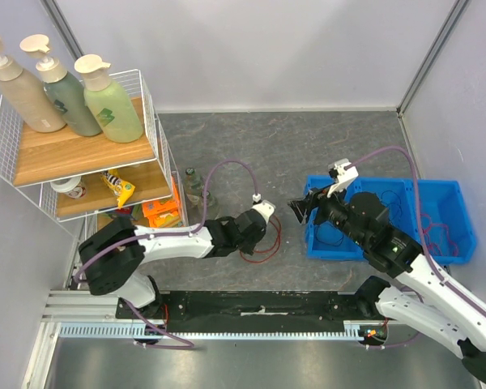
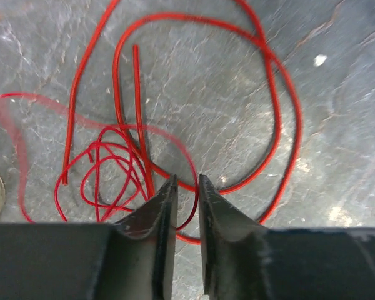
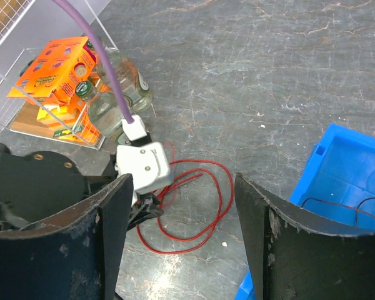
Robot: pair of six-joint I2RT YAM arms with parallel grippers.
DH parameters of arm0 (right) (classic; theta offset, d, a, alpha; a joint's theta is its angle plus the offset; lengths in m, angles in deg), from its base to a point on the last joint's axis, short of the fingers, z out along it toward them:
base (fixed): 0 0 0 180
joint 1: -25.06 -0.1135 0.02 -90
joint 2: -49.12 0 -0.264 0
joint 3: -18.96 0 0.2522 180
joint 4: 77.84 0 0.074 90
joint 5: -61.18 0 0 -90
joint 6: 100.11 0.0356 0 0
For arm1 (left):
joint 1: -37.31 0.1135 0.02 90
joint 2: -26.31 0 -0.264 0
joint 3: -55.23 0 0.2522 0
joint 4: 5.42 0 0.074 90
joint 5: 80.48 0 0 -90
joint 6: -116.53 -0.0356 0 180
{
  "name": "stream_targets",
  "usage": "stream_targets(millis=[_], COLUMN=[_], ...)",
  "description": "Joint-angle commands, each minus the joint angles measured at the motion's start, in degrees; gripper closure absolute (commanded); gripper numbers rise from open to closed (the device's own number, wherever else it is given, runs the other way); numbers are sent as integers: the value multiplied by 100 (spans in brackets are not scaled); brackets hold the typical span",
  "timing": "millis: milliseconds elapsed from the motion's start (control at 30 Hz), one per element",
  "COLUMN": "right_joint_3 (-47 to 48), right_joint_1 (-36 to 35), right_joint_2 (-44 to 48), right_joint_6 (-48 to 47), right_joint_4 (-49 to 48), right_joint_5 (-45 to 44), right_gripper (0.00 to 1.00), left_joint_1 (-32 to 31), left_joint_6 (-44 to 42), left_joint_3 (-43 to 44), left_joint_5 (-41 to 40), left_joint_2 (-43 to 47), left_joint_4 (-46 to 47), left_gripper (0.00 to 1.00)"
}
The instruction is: Untangle the cables
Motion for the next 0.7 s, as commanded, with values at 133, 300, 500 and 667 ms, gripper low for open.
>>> stream_targets(millis=[133, 300, 500, 667], right_joint_3=[-51, -78, -183, -596], right_joint_1=[-11, -11, -11, -11], right_joint_2=[76, -231, -591, -434], right_joint_6=[-58, -58, -32, 284], right_joint_4=[39, 21, -714, -1796], right_joint_5=[-160, -73, 1435, 2580], right_gripper=[27, 27, 25, 16], left_joint_1=[12, 21, 39, 39], left_joint_6=[6, -46, -20, 437], left_joint_3=[295, 559, 849, 823], left_joint_5=[-211, 140, 676, 948], left_joint_2=[849, 2546, 3593, 4111], left_joint_4=[-230, -318, -256, -64], left_gripper=[98, 98, 98, 98])
